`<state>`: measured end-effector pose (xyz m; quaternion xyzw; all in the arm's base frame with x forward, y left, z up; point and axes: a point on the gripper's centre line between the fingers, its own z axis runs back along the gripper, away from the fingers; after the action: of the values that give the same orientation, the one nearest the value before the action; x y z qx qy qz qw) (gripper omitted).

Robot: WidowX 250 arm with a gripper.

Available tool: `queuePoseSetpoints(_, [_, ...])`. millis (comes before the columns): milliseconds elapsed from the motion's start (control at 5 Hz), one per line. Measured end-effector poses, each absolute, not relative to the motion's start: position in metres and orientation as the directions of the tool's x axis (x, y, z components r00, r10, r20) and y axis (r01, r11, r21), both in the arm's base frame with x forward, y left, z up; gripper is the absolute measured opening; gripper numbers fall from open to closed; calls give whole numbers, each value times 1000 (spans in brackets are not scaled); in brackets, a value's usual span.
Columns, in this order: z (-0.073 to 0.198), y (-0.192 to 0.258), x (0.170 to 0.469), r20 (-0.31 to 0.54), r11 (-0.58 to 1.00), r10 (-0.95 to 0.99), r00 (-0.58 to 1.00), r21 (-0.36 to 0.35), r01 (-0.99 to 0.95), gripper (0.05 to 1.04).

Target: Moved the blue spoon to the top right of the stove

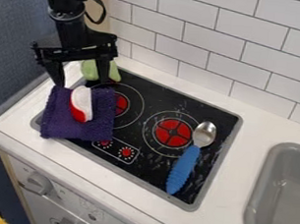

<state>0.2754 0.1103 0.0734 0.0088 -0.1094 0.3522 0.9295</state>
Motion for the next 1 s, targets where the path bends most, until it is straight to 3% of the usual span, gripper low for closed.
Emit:
queuePoseSetpoints(600, [68, 111, 290, 138, 716, 695, 705, -44, -697, 1001])
queuePoseSetpoints(800, [62, 80, 288, 72, 792, 611, 788, -70, -607, 1001])
queuePoseSetpoints(1000, [66, 52, 276, 104, 835, 550, 829, -50, -548, 1001])
